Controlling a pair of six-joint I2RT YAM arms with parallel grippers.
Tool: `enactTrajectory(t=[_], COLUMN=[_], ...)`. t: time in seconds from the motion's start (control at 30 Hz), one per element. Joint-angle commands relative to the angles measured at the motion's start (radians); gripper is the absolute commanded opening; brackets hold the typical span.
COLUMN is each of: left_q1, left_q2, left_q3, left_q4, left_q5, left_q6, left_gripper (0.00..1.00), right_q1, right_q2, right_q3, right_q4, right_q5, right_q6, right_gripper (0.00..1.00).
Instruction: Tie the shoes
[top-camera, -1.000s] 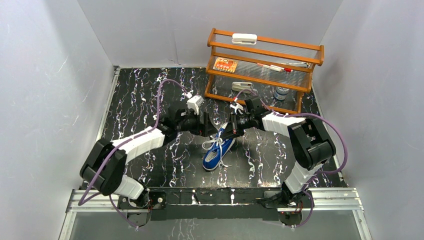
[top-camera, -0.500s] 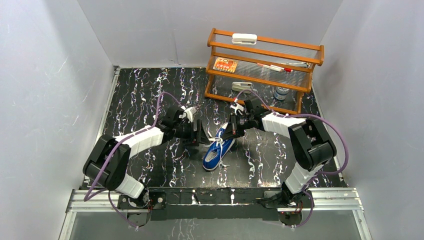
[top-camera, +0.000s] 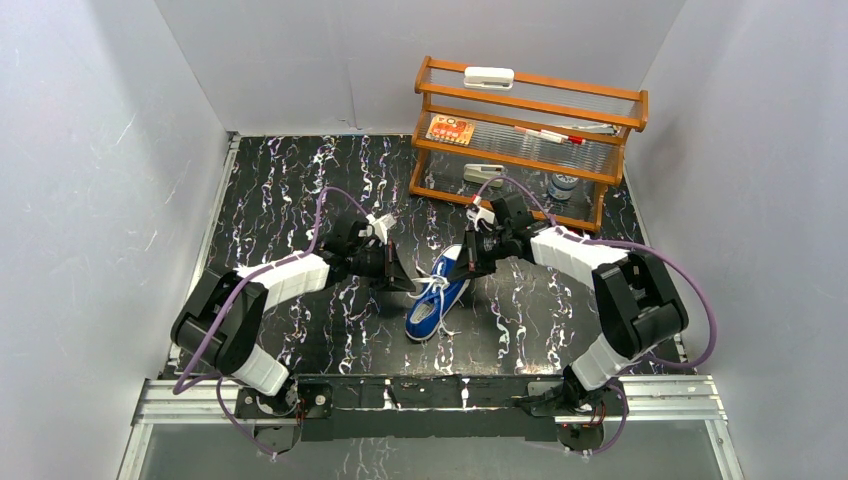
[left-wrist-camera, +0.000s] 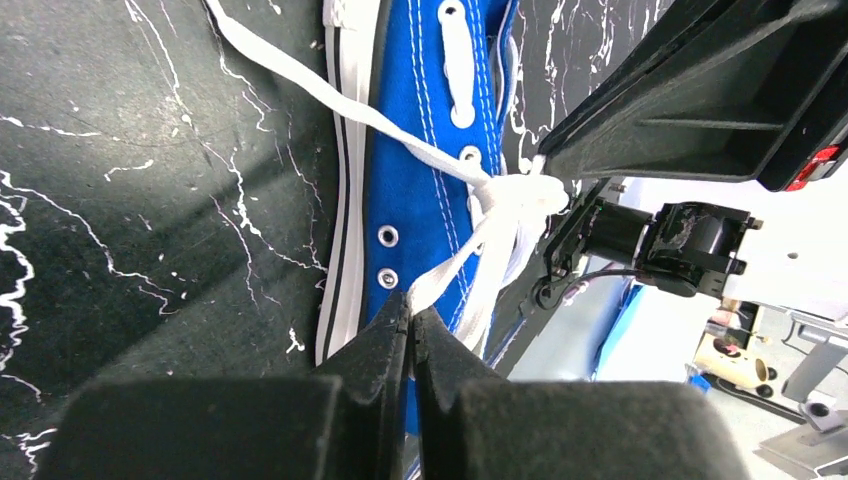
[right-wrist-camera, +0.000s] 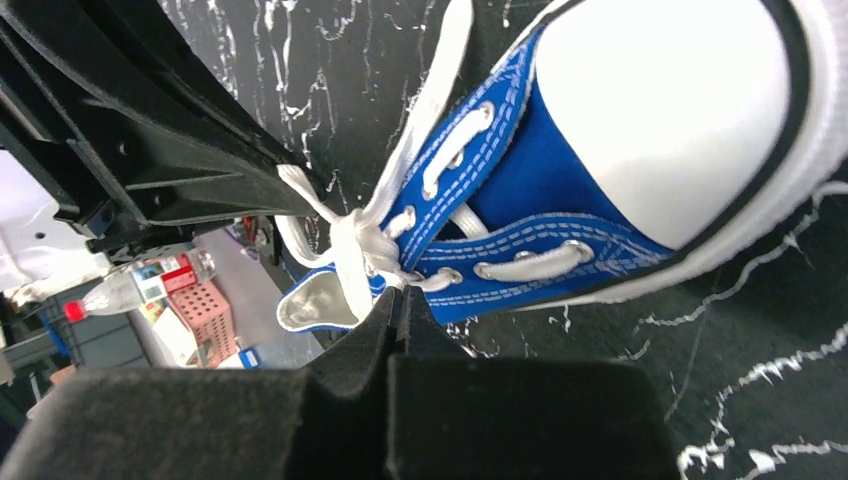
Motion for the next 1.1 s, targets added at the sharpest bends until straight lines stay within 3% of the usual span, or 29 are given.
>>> enactTrajectory(t=[0.0, 0.17, 0.43, 1.07], left_q1=[0.001, 0.001, 0.001, 0.016], left_q2=[-0.041, -0.040, 0.045, 0.029], left_q3=[-0.024, -0.034, 0.012, 0.018], left_q4=[-0.022, -0.031, -0.260, -0.468], left_q5=[0.065, 0.107, 0.095, -0.171], left_q6=[-0.009, -0.040, 0.005, 0.071], left_gripper=[0.00, 0.00, 0.00, 0.00], right_q1=[0.004, 0.004, -0.006, -0.077], right_q2=[-0.061, -0.056, -0.001, -0.144], right_q3=[0.053, 0.090, 0.108, -0.045], right_q4=[-0.112, -0.233, -0.326, -0.171], right_q5=[0.094, 0.217, 0.333, 0.549], right_q6=[-0.045, -0.067, 0.081, 0.159], right_gripper=[0.00, 0.00, 0.00, 0.00])
